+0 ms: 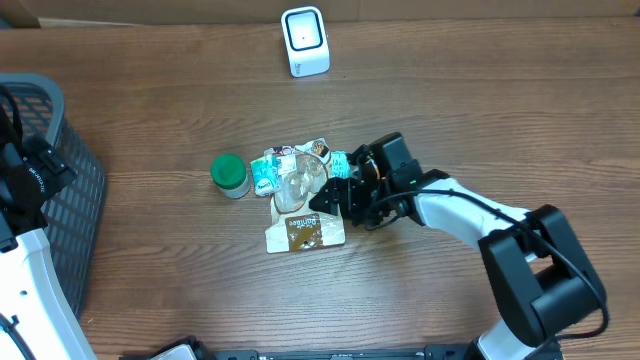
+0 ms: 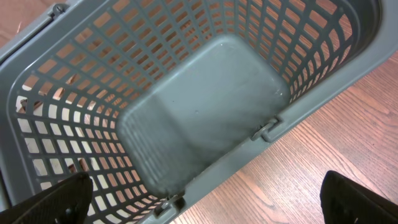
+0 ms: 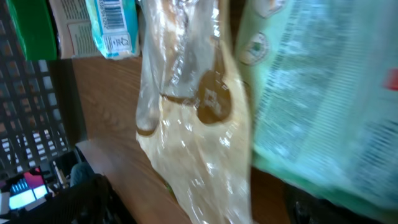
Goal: Scan the item barcode
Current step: 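Reach the right gripper to the pile and grasp the clear bag, then lift the clear bag and hold it up to the white scanner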
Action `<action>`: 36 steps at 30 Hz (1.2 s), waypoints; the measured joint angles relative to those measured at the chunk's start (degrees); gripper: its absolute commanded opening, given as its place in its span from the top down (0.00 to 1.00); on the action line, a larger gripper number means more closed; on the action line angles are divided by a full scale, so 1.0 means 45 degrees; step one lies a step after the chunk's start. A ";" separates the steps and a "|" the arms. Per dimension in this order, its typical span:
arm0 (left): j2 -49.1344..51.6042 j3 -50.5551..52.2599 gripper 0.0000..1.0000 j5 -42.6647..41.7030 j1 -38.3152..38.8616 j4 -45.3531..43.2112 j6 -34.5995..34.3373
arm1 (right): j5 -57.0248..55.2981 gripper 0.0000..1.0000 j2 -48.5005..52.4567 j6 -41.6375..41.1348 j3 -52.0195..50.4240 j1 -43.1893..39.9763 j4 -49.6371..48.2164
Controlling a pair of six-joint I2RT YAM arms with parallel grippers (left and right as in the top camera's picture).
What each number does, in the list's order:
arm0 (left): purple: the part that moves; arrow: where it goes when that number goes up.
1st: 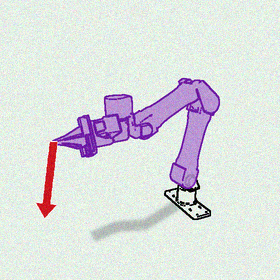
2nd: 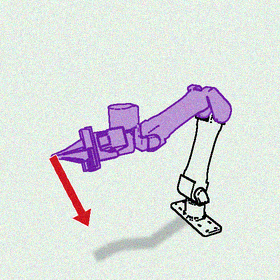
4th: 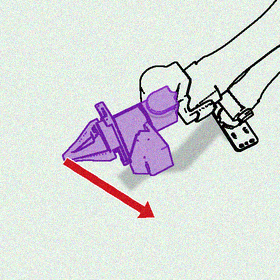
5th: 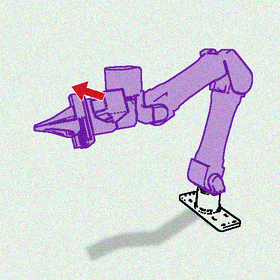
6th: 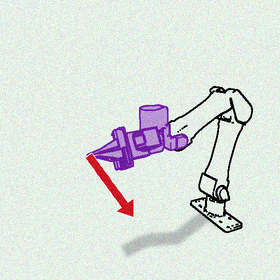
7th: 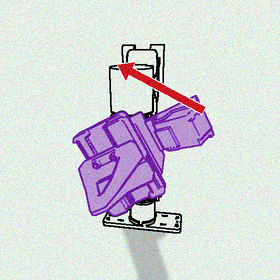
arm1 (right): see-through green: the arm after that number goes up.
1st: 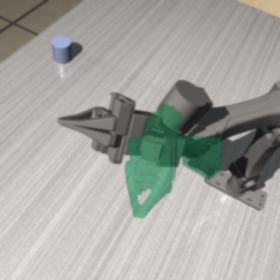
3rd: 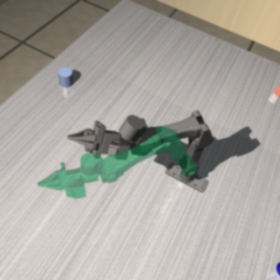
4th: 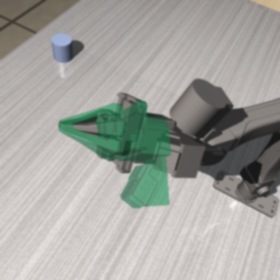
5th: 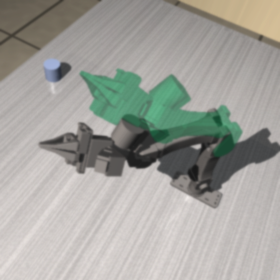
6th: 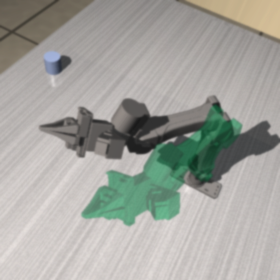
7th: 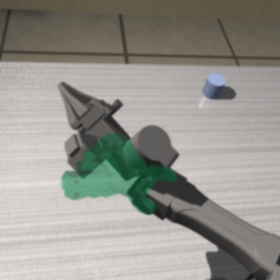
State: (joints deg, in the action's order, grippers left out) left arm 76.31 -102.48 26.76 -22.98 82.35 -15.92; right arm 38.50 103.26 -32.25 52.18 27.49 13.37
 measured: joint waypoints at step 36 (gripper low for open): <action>0.0000 0.0000 0.00 -0.0107 0.0000 -0.0010 0.0000 | -0.0597 0.96 0.2317 -0.3721 0.0393 0.2064 -0.4231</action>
State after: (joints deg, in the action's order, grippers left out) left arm 76.31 -102.48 26.28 -22.98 82.30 -15.92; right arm 35.81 113.69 -48.99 53.95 36.77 -5.67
